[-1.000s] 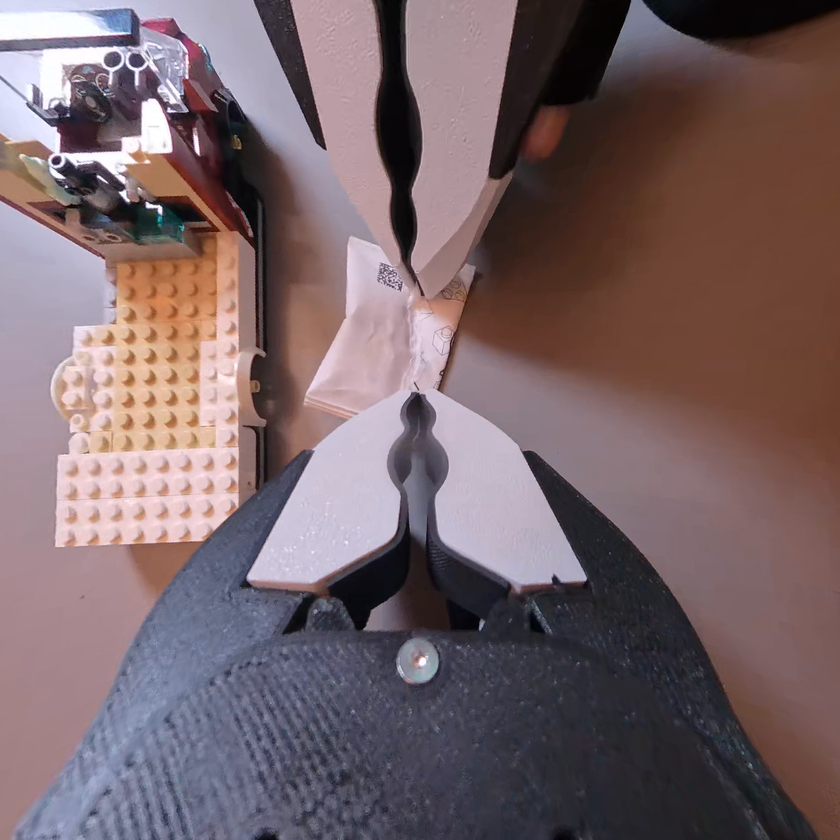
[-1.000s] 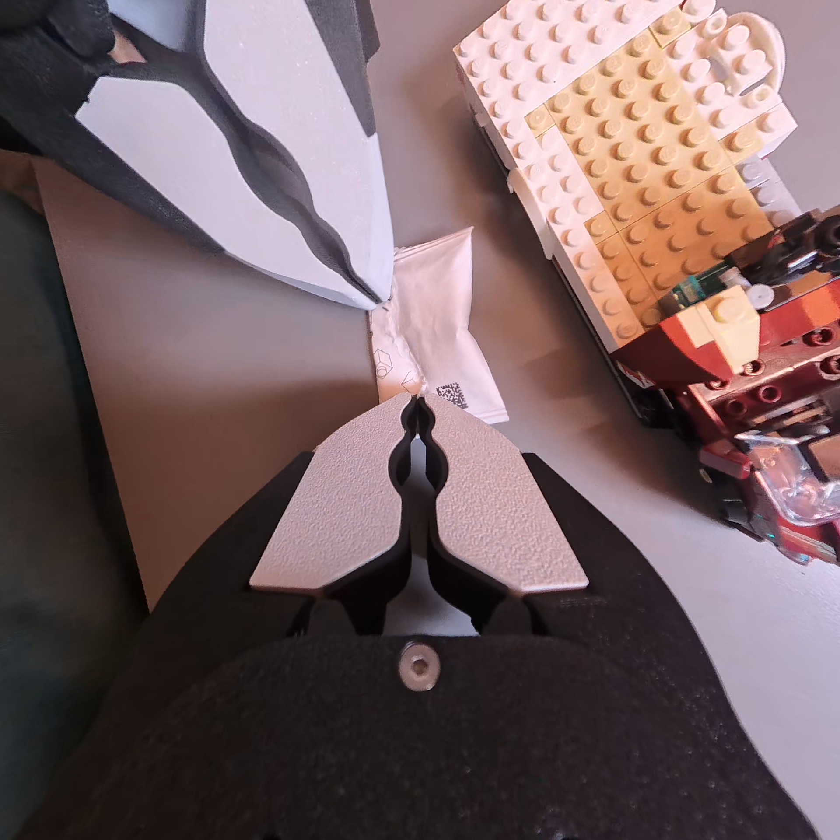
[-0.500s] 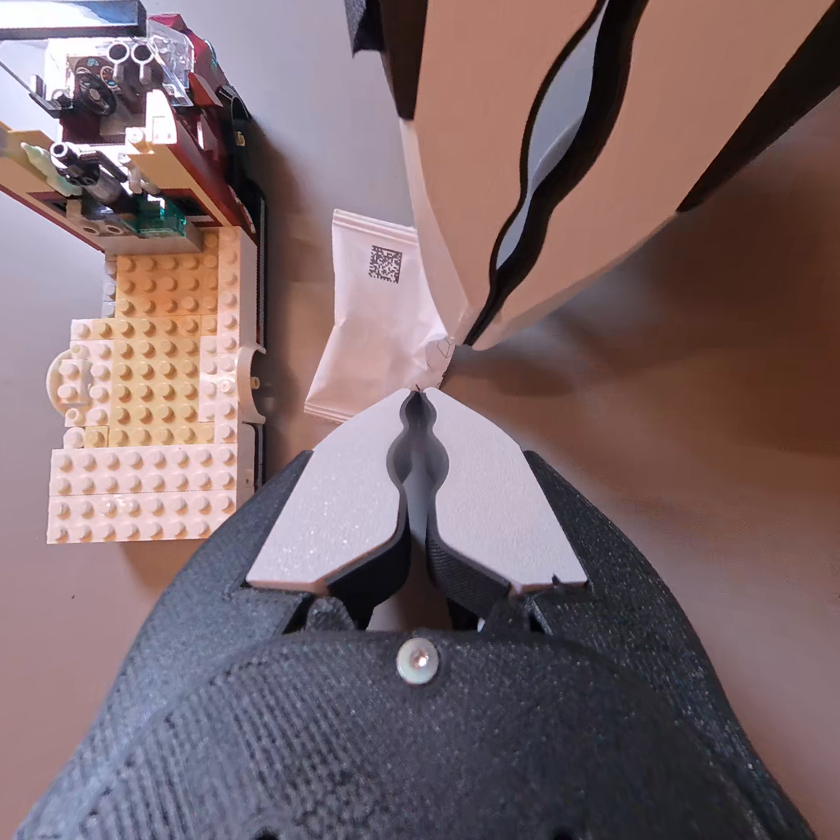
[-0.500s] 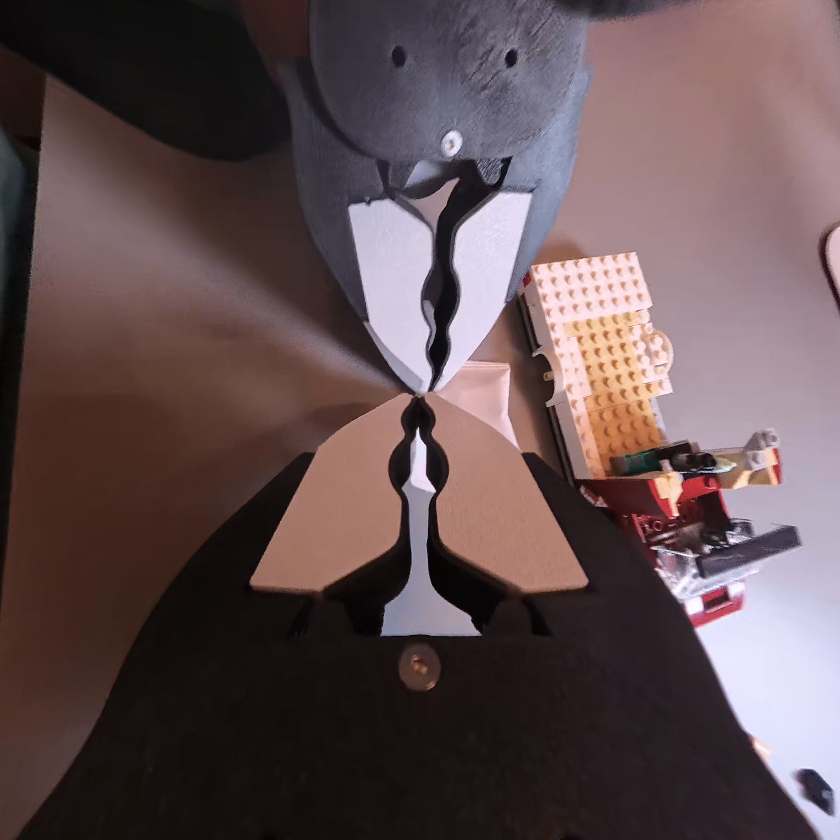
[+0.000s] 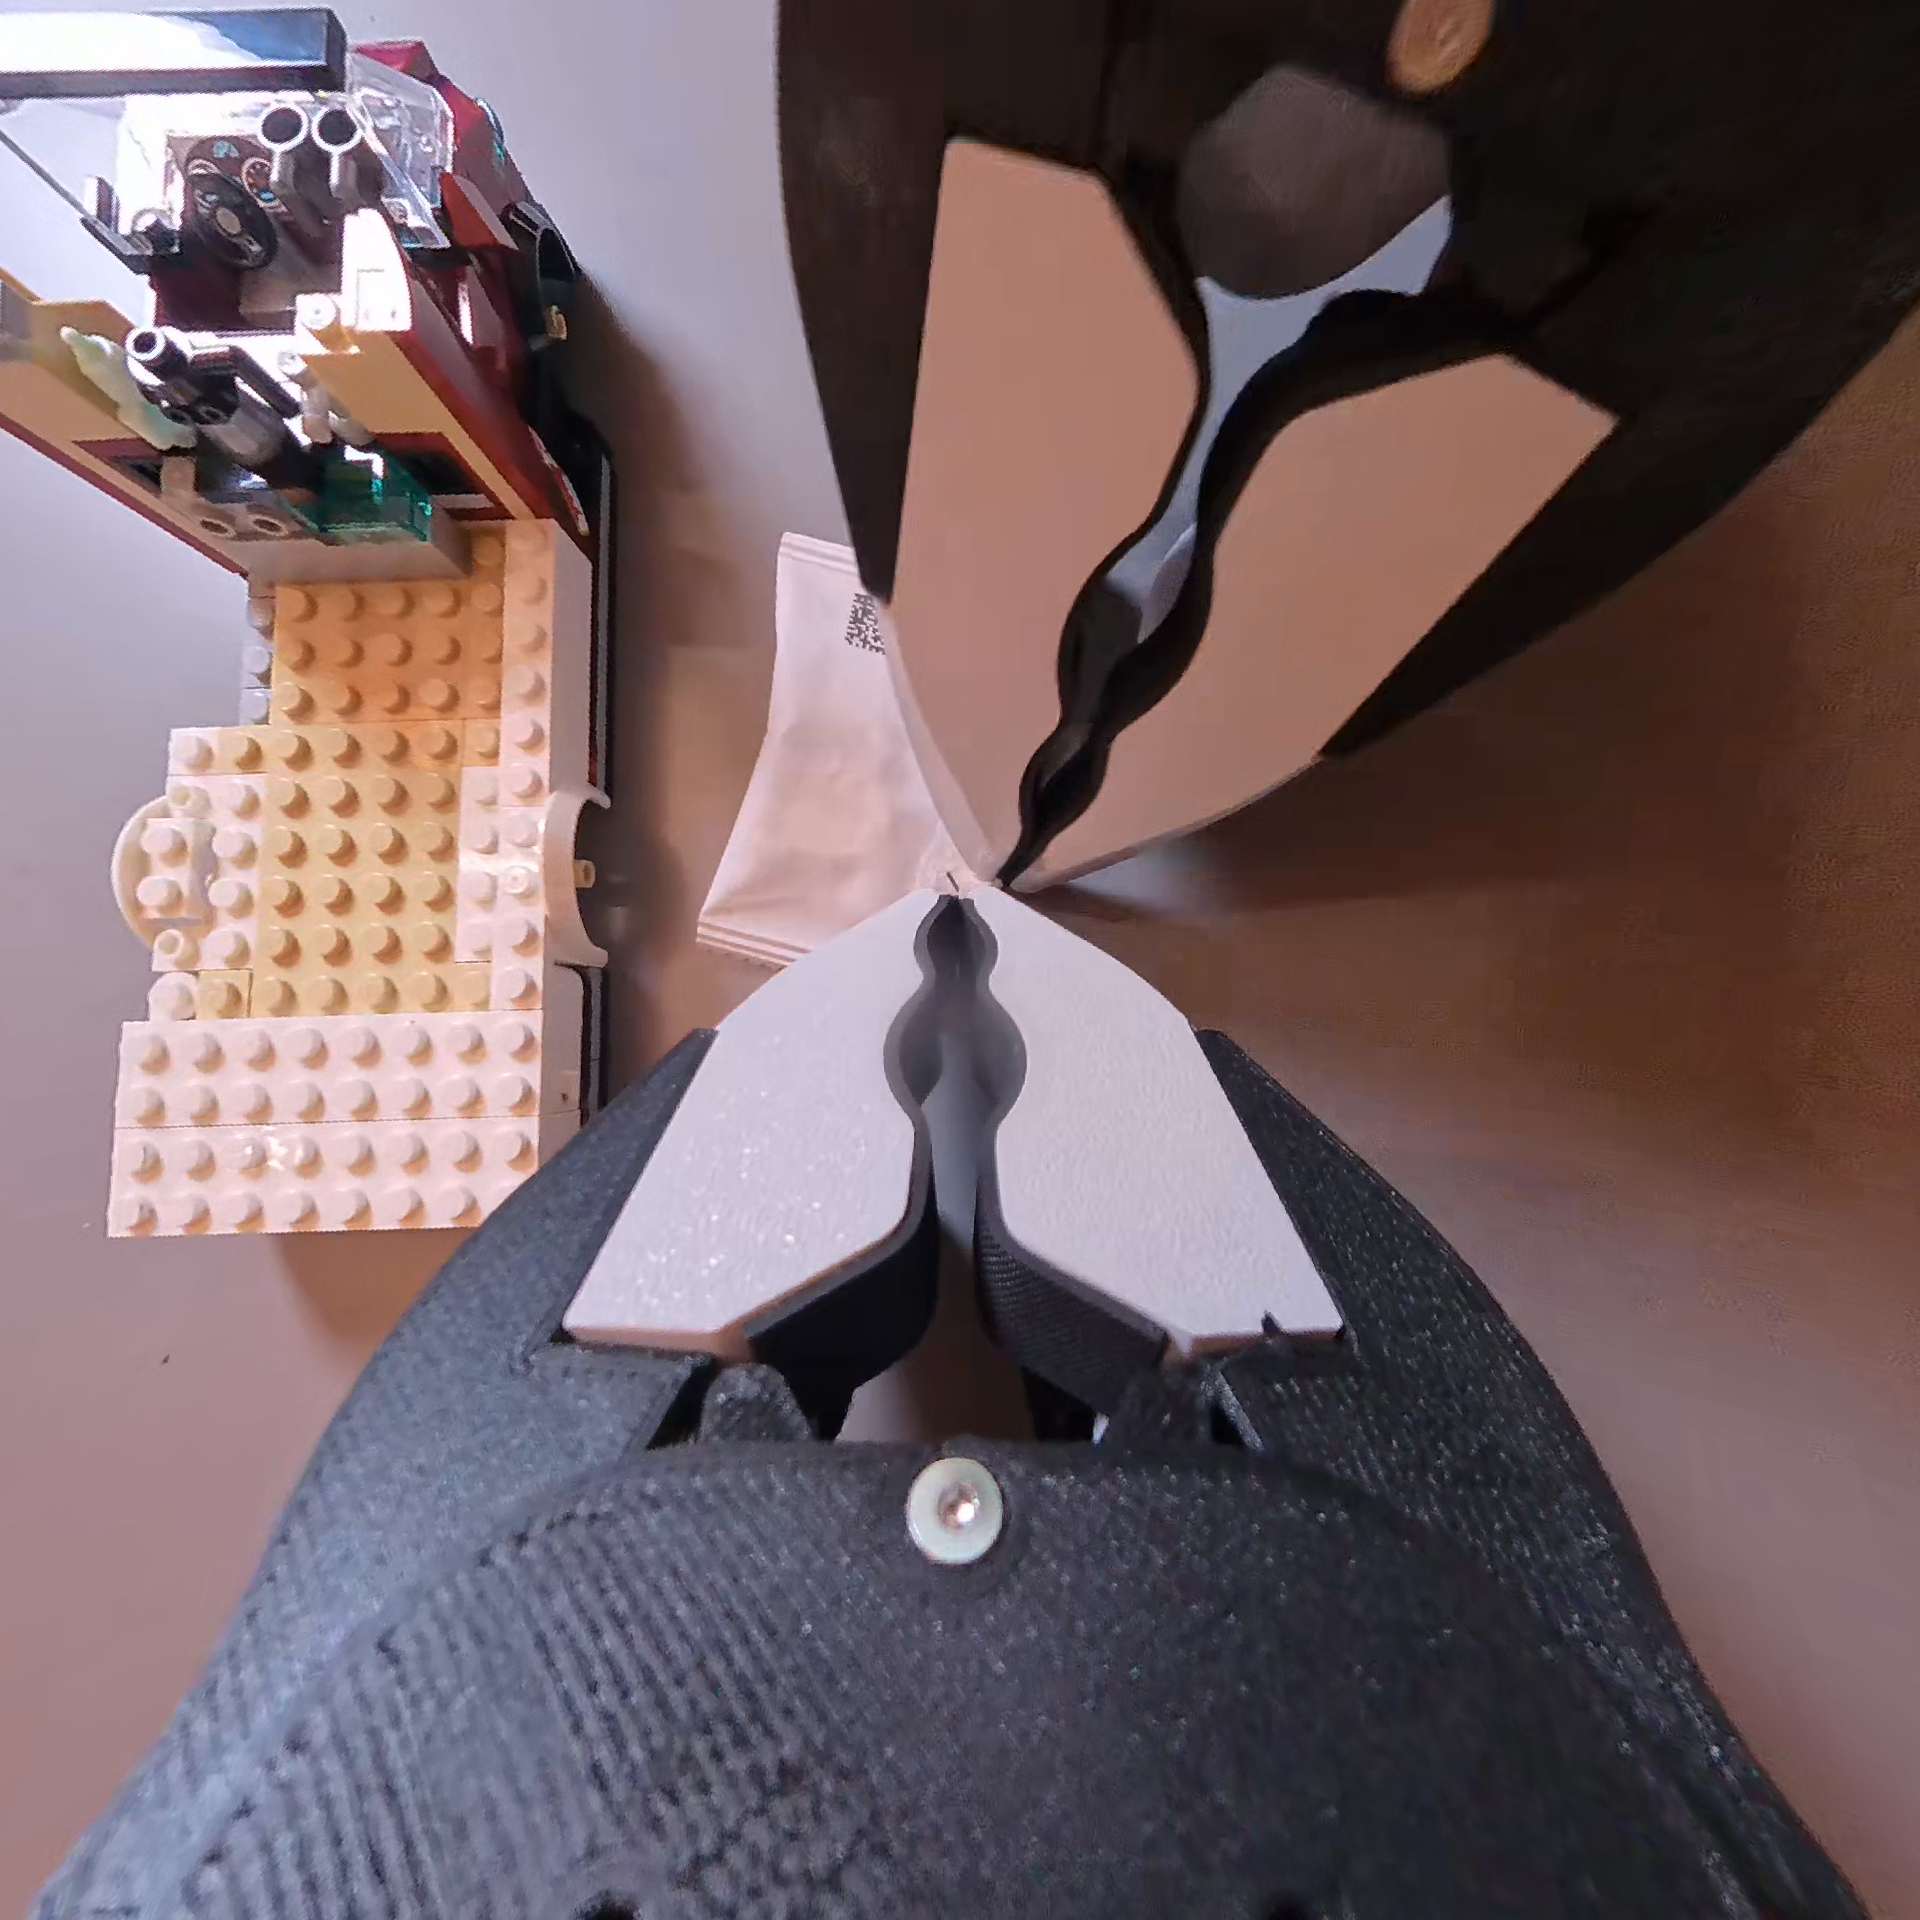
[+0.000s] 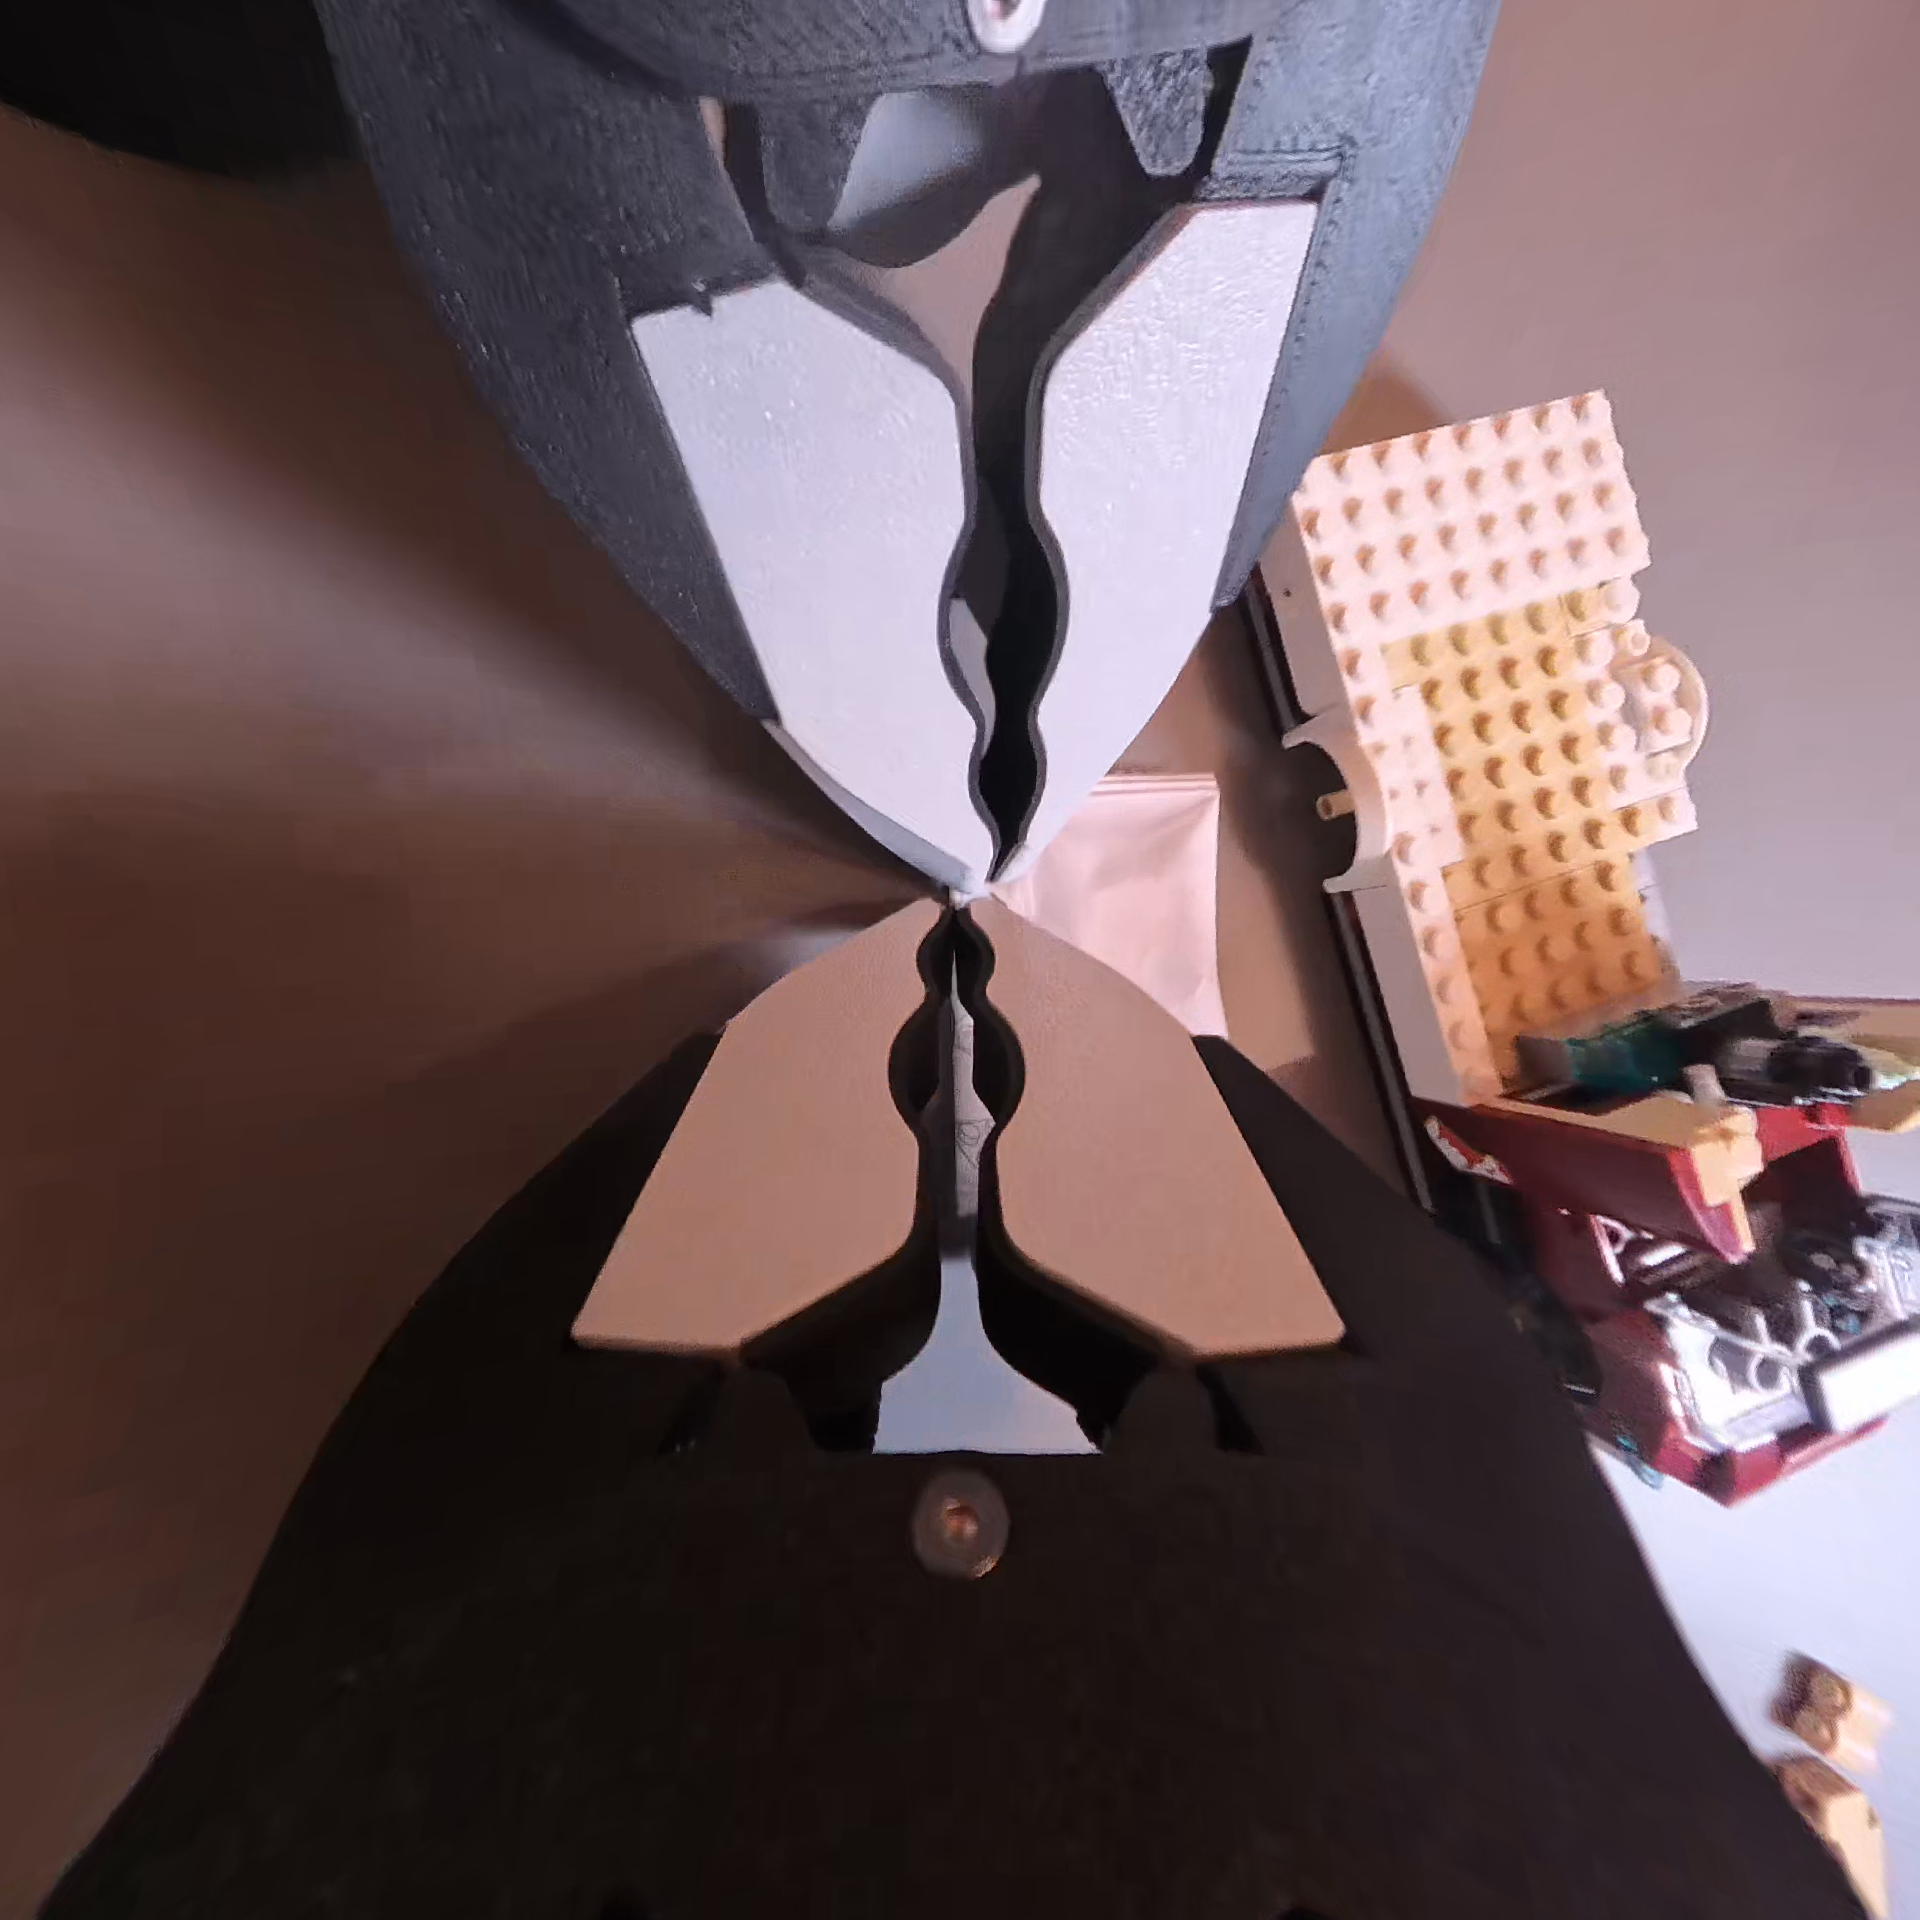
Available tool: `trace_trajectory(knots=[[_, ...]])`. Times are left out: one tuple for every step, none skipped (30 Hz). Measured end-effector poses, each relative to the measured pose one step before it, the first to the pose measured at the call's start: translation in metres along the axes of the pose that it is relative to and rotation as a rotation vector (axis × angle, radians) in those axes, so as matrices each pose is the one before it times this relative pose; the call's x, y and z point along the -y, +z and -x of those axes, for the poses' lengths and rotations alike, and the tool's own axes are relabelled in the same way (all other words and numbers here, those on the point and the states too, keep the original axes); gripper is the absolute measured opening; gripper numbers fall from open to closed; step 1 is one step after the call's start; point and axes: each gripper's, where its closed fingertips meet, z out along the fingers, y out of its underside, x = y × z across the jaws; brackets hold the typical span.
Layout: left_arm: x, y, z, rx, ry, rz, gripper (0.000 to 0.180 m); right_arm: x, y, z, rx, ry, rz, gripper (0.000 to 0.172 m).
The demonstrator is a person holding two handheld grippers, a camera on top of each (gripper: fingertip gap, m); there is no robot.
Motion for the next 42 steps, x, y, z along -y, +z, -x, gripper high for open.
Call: trace_trajectory(knots=[[0.00002,-0.00012,0.00011,-0.0014,-0.0023,-0.0041,0.000,-0.00129,0.00132,-0.00044,0.0149,0.0131,0.0076,0.000],[-0.00012,-0.00009,-0.00008,0.0009,0.0068,-0.0031,0.000,-0.00014,0.00020,0.00001,0.0186,0.0213,0.0047,0.000],[0.00003,-0.00008,0.00001,0.0011,0.0062,-0.0025,0.000,-0.00022,0.00013,0.00006,0.0194,0.0186,0.0052,0.000],[-0.00024,-0.00018,-0.00018,-0.0010,0.0083,-0.0025,0.000,-0.00021,0.00009,-0.00024,0.0197,0.0174,-0.0002,0.000],[-0.00026,-0.00038,-0.00015,-0.0033,0.0078,-0.0040,0.000,-0.00018,0.00019,-0.00023,0.0223,0.0262,-0.0047,0.001],[-0.00030,-0.00030,-0.00016,-0.0037,0.0027,-0.0047,0.000,-0.00014,-0.00003,-0.00029,0.0219,0.0284,-0.0075,0.000],[-0.00017,-0.00042,-0.00011,-0.0015,0.0029,-0.0035,0.000,-0.00012,0.00006,-0.00021,0.0178,0.0229,-0.0071,0.000],[-0.00030,-0.00021,0.00000,0.0030,0.0082,-0.0010,0.000,-0.00012,-0.00013,0.00002,0.0106,0.0124,-0.0025,0.001],[-0.00012,-0.00019,0.00009,0.0048,0.0116,-0.0004,0.000,-0.00011,0.00004,-0.00007,0.0037,0.0037,0.0024,0.001],[-0.00014,-0.00012,-0.00009,0.0028,0.0082,-0.0016,0.000,-0.00016,0.00006,0.00000,0.0018,0.0022,0.0049,0.001],[-0.00008,-0.00008,-0.00012,0.0019,0.0084,-0.0017,0.000,-0.00010,-0.00001,0.00008,0.0026,0.0022,0.0055,0.001],[-0.00014,-0.00019,-0.00028,0.0011,0.0122,-0.0023,0.000,-0.00008,0.00007,-0.00001,0.0044,0.0034,0.0050,0.001],[-0.00036,-0.00029,-0.00011,0.0007,0.0100,-0.0038,0.001,-0.00006,0.00001,0.00004,0.0076,0.0043,0.0028,0.001],[-0.00072,-0.00070,-0.00025,-0.0005,0.0105,-0.0025,0.001,-0.00003,-0.00002,0.00000,0.0124,0.0091,-0.0005,0.001],[-0.00017,-0.00025,-0.00005,-0.0003,0.0089,-0.0069,0.001,-0.00005,-0.00007,0.00006,0.0154,0.0130,-0.0034,0.001],[-0.00007,0.00000,0.00000,0.0011,0.0072,-0.0030,0.001,-0.00020,-0.00010,0.00001,0.0142,0.0100,-0.0053,0.001],[-0.00018,0.00004,0.00000,0.0040,0.0107,0.0022,0.001,-0.00026,-0.00033,-0.00002,0.0110,0.0076,-0.0045,0.001],[-0.00013,-0.00002,-0.00005,0.0069,0.0127,0.0023,0.001,-0.00077,-0.00053,-0.00005,0.0069,0.0042,-0.0016,0.001],[-0.00016,0.00000,0.00001,0.0045,0.0090,-0.0014,0.002,-0.00117,-0.00084,-0.00030,0.0042,0.0023,0.0015,0.001],[-0.00006,0.00000,0.00000,-0.0026,0.0015,-0.0027,0.002,-0.00159,-0.00111,-0.00033,0.0037,0.0030,0.0028,0.001],[-0.00015,-0.00009,-0.00001,-0.0070,-0.0031,-0.0001,0.002,-0.00176,-0.00126,-0.00040,0.0040,0.0031,0.0020,0.001],[0.00001,-0.00002,-0.00011,-0.0066,-0.0034,0.0021,0.002,-0.00172,-0.00132,-0.00047,0.0052,0.0053,0.0013,0.001],[-0.00002,0.00000,0.00002,-0.0023,0.0007,0.0026,0.002,-0.00179,-0.00133,-0.00045,0.0061,0.0074,-0.0001,0.001],[-0.00010,0.00004,-0.00007,0.0016,0.0046,0.0020,0.002,-0.00171,-0.00123,-0.00052,0.0063,0.0073,-0.0018,0.001],[-0.00001,-0.00006,-0.00001,0.0013,0.0017,-0.0001,0.002,-0.00181,-0.00139,-0.00054,0.0058,0.0060,-0.0010,0.001],[0.00008,0.00003,0.00001,-0.0004,0.0001,-0.0012,0.002,-0.00216,-0.00167,-0.00068,0.0039,0.0044,0.0017,0.001],[-0.00010,-0.00005,-0.00009,-0.0011,-0.0010,0.0005,0.002,-0.00236,-0.00178,-0.00081,0.0030,0.0042,0.0032,0.001],[-0.00001,0.00004,-0.00001,-0.0001,-0.0006,0.0008,0.002,-0.00236,-0.00184,-0.00083,0.0021,0.0021,0.0025,0.001],[-0.00001,0.00000,-0.00002,0.0000,-0.0003,0.0001,0.002,-0.00250,-0.00190,-0.00103,-0.0005,0.0009,0.0004,0.001],[0.00004,0.00002,-0.00002,0.0000,-0.0002,-0.0003,0.002,-0.00251,-0.00205,-0.00169,-0.0049,0.0004,0.0002,0.001],[0.00004,-0.00008,-0.00003,-0.0002,-0.0021,-0.0001,0.002,-0.00282,-0.00223,-0.00208,-0.0085,-0.0047,0.0020,0.001],[-0.00002,0.00000,-0.00001,-0.0005,-0.0011,-0.0002,0.002,-0.00264,-0.00214,-0.00158,-0.0072,-0.0052,0.0020,0.001],[0.00007,0.00008,-0.00005,-0.0008,-0.0017,-0.0001,0.002,-0.00155,-0.00115,-0.00065,-0.0057,-0.0082,-0.0040,0.001],[0.00007,-0.00002,0.00003,-0.0008,-0.0026,0.0001,0.002,-0.00026,-0.00020,-0.00014,-0.0094,-0.0154,-0.0079,0.001],[0.00009,-0.00002,-0.00003,-0.0022,-0.0035,-0.0008,0.002,0.00012,0.00000,-0.00001,-0.0141,-0.0171,-0.0028,0.001],[0.00006,-0.00003,-0.00005,-0.0034,-0.0054,-0.0012,0.002,-0.00005,0.00005,-0.00001,-0.0156,-0.0193,0.0016,0.001],[0.00002,0.00006,-0.00005,-0.0021,-0.0031,-0.0003,0.002,0.00007,-0.00002,0.00004,-0.0131,-0.0194,0.0001,0.001],[0.00002,-0.00010,0.00002,0.0004,-0.0006,0.0003,0.001,-0.00003,0.00001,0.00001,-0.0073,-0.0142,-0.0044,0.001],[-0.00001,0.00004,0.00000,0.0019,0.0005,-0.0011,0.001,0.00000,-0.00007,-0.00002,-0.0016,-0.0067,-0.0076,0.001],[0.00004,-0.00010,0.00001,0.0027,0.0007,-0.0020,0.001,-0.00010,-0.00008,-0.00005,0.0004,-0.0038,-0.0073,0.001],[-0.00006,-0.00014,-0.00008,0.0019,0.0015,-0.0007,0.002,-0.00020,-0.00029,0.00002,-0.0017,-0.0124,-0.0060,0.001],[-0.00011,-0.00027,-0.00012,0.0003,-0.0001,-0.0004,0.001,-0.00037,-0.00044,-0.00004,-0.0046,-0.0210,-0.0038,0.001]])
